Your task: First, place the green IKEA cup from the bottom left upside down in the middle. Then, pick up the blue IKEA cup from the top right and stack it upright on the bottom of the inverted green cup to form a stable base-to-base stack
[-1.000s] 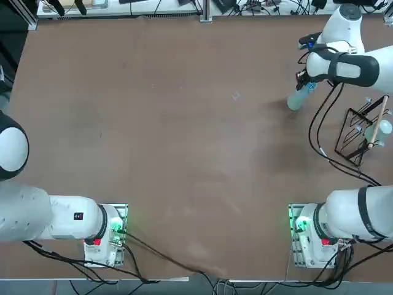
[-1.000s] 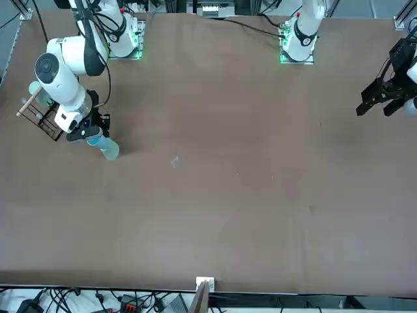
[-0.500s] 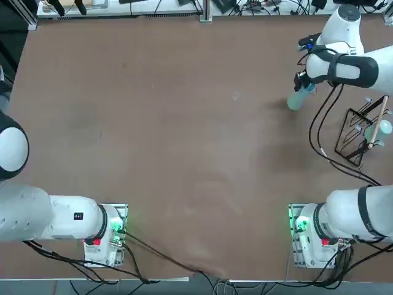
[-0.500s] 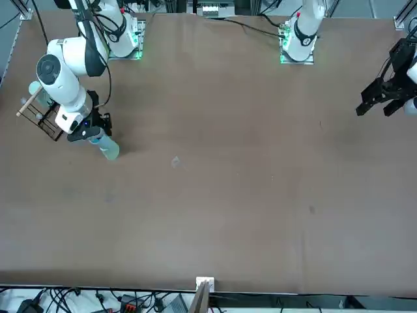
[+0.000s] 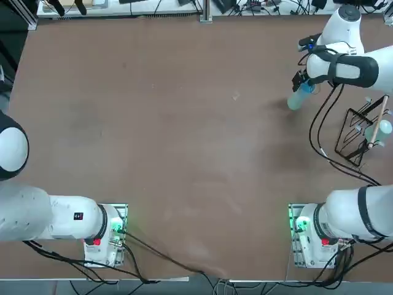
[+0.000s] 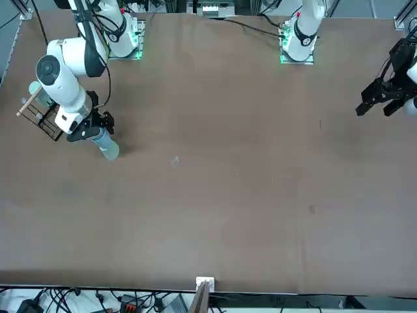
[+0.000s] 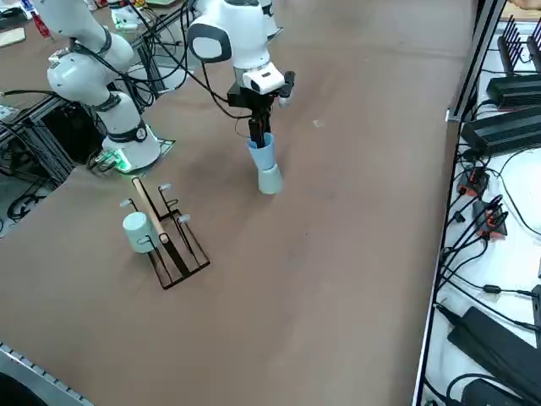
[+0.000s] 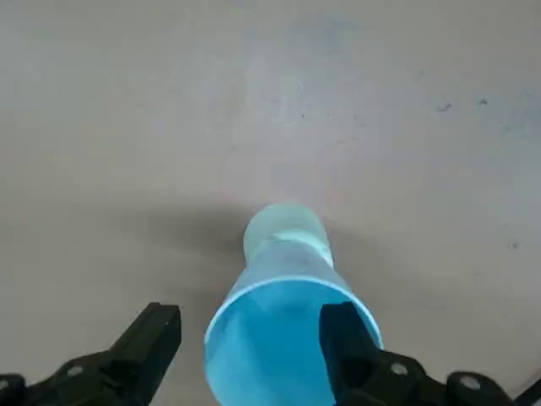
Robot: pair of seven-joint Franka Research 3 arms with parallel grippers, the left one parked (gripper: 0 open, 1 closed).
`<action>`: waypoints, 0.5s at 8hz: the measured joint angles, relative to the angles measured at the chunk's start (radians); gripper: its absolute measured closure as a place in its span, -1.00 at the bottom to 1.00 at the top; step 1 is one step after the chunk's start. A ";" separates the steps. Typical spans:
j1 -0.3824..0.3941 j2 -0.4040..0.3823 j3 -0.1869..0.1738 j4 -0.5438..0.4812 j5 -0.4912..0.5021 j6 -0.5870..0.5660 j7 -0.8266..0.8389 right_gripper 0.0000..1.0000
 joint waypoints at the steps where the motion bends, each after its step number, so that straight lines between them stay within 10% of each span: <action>1: -0.002 0.000 0.000 0.001 0.000 0.001 0.000 -1.00; 4: -0.004 -0.018 0.000 0.024 -0.001 -0.003 0.000 -1.00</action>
